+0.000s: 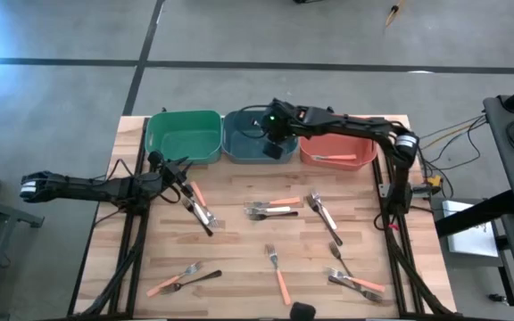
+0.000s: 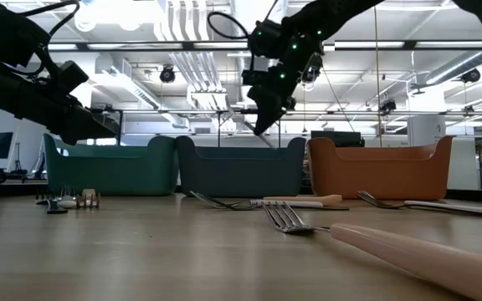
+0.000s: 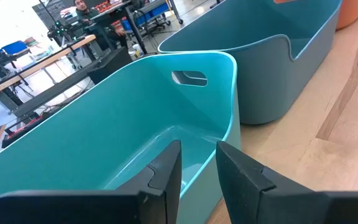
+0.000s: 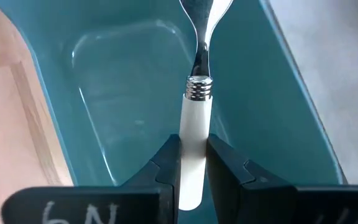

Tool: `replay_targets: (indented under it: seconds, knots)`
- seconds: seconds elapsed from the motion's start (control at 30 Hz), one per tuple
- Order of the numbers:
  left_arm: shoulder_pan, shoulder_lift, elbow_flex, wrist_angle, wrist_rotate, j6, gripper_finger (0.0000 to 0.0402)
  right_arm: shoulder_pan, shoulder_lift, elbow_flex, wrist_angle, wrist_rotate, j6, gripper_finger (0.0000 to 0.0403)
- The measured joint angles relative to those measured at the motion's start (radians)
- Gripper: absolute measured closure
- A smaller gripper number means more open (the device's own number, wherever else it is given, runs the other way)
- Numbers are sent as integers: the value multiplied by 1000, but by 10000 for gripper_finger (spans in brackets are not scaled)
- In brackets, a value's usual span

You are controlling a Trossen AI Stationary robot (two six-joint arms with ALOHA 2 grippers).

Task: Sort silverware by color (type)
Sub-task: Put the white fork into the blue bin

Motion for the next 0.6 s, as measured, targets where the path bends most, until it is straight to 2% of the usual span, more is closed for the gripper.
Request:
replay_targets:
  seconds: [0.2,0.4,0.6]
  knots:
    - [0,0,0,0,0,0,317,-1,17,15,-34,0,11,319]
    - [0,1,0,0,0,0,317,-1,-39,15,-136,1,43,271]
    - [0,1,0,0,0,0,317,7,-135,15,-428,-9,206,263]
